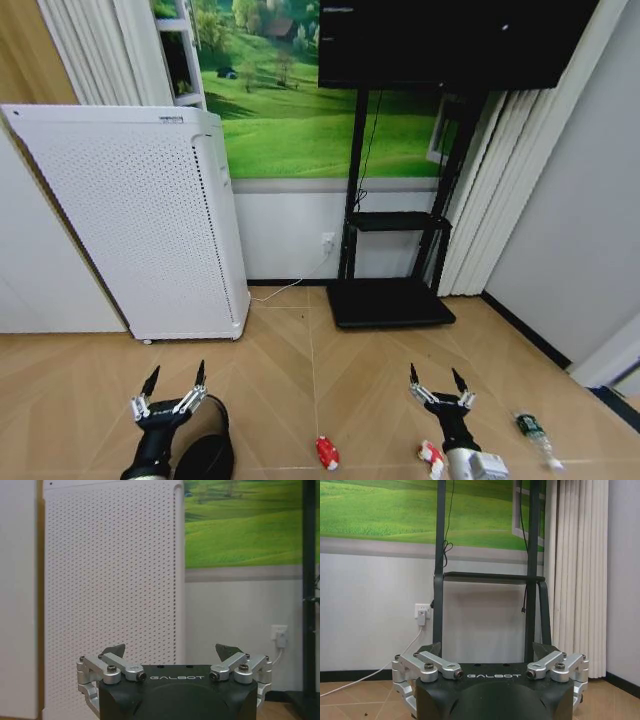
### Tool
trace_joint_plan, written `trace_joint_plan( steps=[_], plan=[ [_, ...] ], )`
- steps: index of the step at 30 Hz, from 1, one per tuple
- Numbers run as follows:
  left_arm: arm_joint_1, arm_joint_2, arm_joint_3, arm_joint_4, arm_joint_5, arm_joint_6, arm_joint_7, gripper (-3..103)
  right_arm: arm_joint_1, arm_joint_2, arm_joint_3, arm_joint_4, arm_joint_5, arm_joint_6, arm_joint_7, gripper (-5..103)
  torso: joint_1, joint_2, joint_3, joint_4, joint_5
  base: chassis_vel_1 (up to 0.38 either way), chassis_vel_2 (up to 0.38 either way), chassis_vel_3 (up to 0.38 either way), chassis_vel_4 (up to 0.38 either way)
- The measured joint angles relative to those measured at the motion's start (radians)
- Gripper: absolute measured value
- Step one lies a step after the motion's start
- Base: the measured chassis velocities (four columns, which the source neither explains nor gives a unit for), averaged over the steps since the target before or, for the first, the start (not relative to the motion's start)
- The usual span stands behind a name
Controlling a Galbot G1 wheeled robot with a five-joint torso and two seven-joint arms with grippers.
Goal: Pick up the trash bin and place the garbage on the floor into it.
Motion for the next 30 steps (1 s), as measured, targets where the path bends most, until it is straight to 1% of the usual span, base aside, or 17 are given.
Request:
trace_joint_plan(
  steps=[1, 3, 4, 6, 7, 10, 12, 13, 14, 16, 17, 20, 21, 22, 24, 28, 30],
  plan=[
    [0.000, 0.000, 0.000, 0.000, 0.000, 0.000, 0.000, 99, 0.000, 0.000, 0.000, 0.000, 0.000, 0.000, 0.000, 100, 0.000, 0.000, 0.000, 0.0000, 0.0000, 0.000, 0.000, 0.000, 0.000],
    [0.007, -0.003, -0.011, 0.010, -0.035, -0.002, -0.038, 100, 0.001, -0.002, 0.002, -0.004, 0.001, 0.000, -0.001, 100, 0.000, 0.000, 0.000, 0.0000, 0.0000, 0.000, 0.000, 0.000, 0.000],
    [0.007, -0.003, -0.011, 0.010, -0.035, -0.002, -0.038, 100, 0.001, -0.002, 0.002, -0.004, 0.001, 0.000, -0.001, 100, 0.000, 0.000, 0.000, 0.0000, 0.0000, 0.000, 0.000, 0.000, 0.000],
    [0.019, -0.003, -0.033, 0.016, -0.028, -0.001, -0.065, 100, 0.003, -0.003, 0.002, -0.008, 0.003, 0.001, -0.001, 100, 0.000, 0.001, 0.000, 0.0000, 0.0001, 0.000, 0.000, 0.000, 0.000],
    [0.033, 0.000, -0.054, 0.018, -0.023, 0.006, -0.091, 100, 0.005, -0.004, 0.002, -0.010, 0.004, 0.001, -0.001, 100, 0.000, 0.001, 0.000, 0.0000, 0.0000, 0.000, 0.000, 0.000, 0.000],
    [0.045, 0.000, -0.067, 0.017, -0.026, 0.015, -0.105, 100, 0.005, -0.005, 0.001, -0.012, 0.004, 0.001, -0.001, 100, 0.000, 0.002, 0.000, 0.0000, 0.0000, 0.000, 0.000, 0.000, 0.000],
    [0.115, 0.004, -0.100, -0.023, -0.095, 0.066, -0.108, 100, 0.006, -0.006, -0.002, -0.017, 0.004, 0.001, -0.002, 100, 0.000, 0.003, 0.000, 0.0001, 0.0000, 0.000, 0.000, 0.000, 0.000],
    [0.160, 0.018, -0.101, -0.046, -0.150, 0.101, -0.111, 100, 0.007, -0.006, -0.002, -0.019, 0.007, 0.001, -0.002, 100, 0.000, 0.004, 0.000, 0.0000, 0.0003, 0.000, 0.000, 0.000, 0.000],
    [0.160, 0.018, -0.101, -0.046, -0.150, 0.101, -0.111, 100, 0.007, -0.006, -0.002, -0.019, 0.007, 0.001, -0.002, 100, 0.000, 0.004, 0.000, 0.0000, 0.0003, 0.000, 0.000, 0.000, 0.000],
    [0.244, 0.035, -0.102, -0.070, -0.268, 0.186, -0.156, 100, 0.009, -0.009, 0.002, -0.025, 0.016, 0.001, -0.003, 100, 0.000, 0.005, 0.000, -0.0001, 0.0003, 0.000, 0.000, 0.000, 0.000],
    [0.244, 0.035, -0.102, -0.070, -0.268, 0.186, -0.156, 100, 0.009, -0.009, 0.002, -0.025, 0.016, 0.001, -0.003, 100, 0.000, 0.005, 0.000, -0.0001, 0.0003, 0.000, 0.000, 0.000, 0.000],
    [0.293, 0.035, -0.103, -0.039, -0.357, 0.260, -0.231, 100, 0.016, -0.014, 0.013, -0.038, 0.032, 0.005, -0.005, 100, 0.001, 0.006, 0.000, 0.0002, 0.0002, 0.000, 0.000, 0.000, 0.000],
    [0.297, 0.033, -0.100, -0.019, -0.376, 0.275, -0.251, 100, 0.019, -0.014, 0.016, -0.045, 0.038, 0.008, -0.006, 100, 0.001, 0.007, 0.000, 0.0000, -0.0001, 0.000, 0.000, 0.000, 0.000],
    [0.297, 0.033, -0.100, -0.019, -0.376, 0.275, -0.251, 100, 0.019, -0.014, 0.016, -0.045, 0.038, 0.008, -0.006, 100, 0.001, 0.007, 0.000, 0.0000, -0.0001, 0.000, 0.000, 0.000, 0.000],
    [0.297, 0.029, -0.094, 0.010, -0.402, 0.299, -0.277, 100, 0.024, -0.014, 0.020, -0.066, 0.045, 0.016, -0.011, 100, 0.001, 0.007, 0.000, 0.0001, 0.0000, 0.000, 0.000, 0.000, 0.000],
    [0.271, 0.028, -0.094, 0.033, -0.409, 0.320, -0.288, 100, 0.025, -0.012, 0.020, -0.086, 0.049, 0.027, -0.020, 100, 0.001, 0.008, 0.000, -0.0001, 0.0001, 0.000, 0.000, 0.000, 0.000],
    [0.239, 0.035, -0.098, 0.053, -0.410, 0.342, -0.287, 100, 0.028, -0.009, 0.024, -0.099, 0.055, 0.036, -0.025, 100, 0.001, 0.009, 0.000, -0.0002, 0.0004, 0.000, 0.000, 0.000, 0.000]
  ],
)
